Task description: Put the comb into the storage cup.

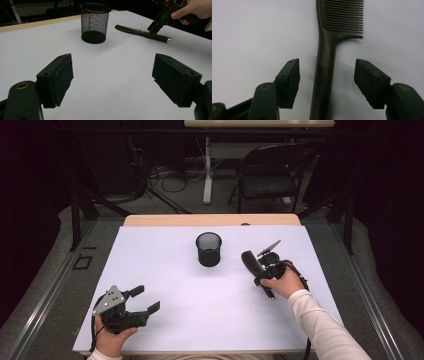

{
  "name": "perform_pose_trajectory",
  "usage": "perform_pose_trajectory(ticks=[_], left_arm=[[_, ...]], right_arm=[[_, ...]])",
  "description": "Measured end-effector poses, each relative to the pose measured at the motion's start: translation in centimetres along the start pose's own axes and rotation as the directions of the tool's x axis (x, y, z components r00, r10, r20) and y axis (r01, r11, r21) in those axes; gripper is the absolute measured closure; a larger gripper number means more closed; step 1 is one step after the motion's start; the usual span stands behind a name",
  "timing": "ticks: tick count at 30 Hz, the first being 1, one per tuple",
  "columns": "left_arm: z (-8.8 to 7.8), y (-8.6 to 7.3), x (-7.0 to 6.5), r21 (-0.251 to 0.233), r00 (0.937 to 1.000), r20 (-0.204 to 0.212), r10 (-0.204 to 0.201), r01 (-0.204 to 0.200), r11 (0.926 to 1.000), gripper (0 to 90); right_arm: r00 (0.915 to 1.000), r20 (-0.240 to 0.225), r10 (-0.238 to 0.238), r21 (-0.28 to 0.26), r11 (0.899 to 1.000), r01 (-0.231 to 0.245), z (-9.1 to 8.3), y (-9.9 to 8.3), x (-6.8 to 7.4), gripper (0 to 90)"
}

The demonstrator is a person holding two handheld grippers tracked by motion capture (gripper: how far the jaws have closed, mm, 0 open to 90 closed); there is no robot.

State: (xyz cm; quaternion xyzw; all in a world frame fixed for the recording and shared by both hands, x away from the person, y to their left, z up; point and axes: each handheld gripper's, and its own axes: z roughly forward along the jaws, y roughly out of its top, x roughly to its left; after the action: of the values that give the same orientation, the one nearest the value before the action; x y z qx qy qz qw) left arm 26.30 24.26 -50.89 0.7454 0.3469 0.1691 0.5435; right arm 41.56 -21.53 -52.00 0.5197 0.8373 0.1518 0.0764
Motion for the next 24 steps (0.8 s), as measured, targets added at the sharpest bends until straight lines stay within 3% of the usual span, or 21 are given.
perform_pose_trajectory(ticks=[2, 3, 4, 6, 7, 10, 21, 24], left_arm=[[0.02, -0.01, 0.02, 0.0, 1.0, 0.004, 0.0, 0.0, 1.0, 17.2], [0.02, -0.01, 0.02, 0.0, 1.0, 0.001, 0.0, 0.0, 1.0, 17.2], [0.02, -0.01, 0.02, 0.002, 1.0, 0.001, 0.0, 0.0, 1.0, 17.2], [0.04, -0.03, 0.02, 0.001, 1.0, 0.004, 0.0, 0.0, 1.0, 17.2], [0.04, -0.03, 0.02, 0.001, 1.0, 0.005, 0.0, 0.0, 1.0, 17.2], [0.07, -0.04, 0.01, 0.002, 1.0, 0.005, 0.0, 0.0, 1.0, 17.2], [0.07, -0.05, 0.02, 0.003, 1.0, 0.005, 0.0, 0.0, 1.0, 17.2], [0.08, -0.05, 0.03, 0.003, 1.0, 0.006, 0.0, 0.0, 1.0, 17.2]], right_arm=[[1.0, 0.005, 0.0, 0.015, 1.0, 0.0, -0.12, 0.06, -0.08, 39.8], [0.9996, -0.019, 0.022, -0.048, 0.999, -0.022, 0.3, -0.13, -0.15, 40.6], [0.9992, -0.024, 0.032, -0.049, 0.998, -0.033, 0.31, -0.13, -0.16, 41.8], [0.9997, 0.006, 0.023, 0.04, 0.999, -0.024, -0.27, 0.07, -0.26, 43.8], [0.9997, 0.011, 0.022, 0.052, 0.998, -0.023, -0.33, 0.09, -0.3, 45.1], [0.9997, -0.005, 0.025, 0.02, 0.999, -0.025, -0.08, -0.07, -0.34, 47.6], [0.9989, 0.013, 0.046, 0.053, 0.997, -0.047, 0.15, -0.1, 0.1, 51.3], [0.9968, -0.009, 0.08, 0.026, 0.997, -0.079, 0.39, -0.21, 0.22, 54.1]])
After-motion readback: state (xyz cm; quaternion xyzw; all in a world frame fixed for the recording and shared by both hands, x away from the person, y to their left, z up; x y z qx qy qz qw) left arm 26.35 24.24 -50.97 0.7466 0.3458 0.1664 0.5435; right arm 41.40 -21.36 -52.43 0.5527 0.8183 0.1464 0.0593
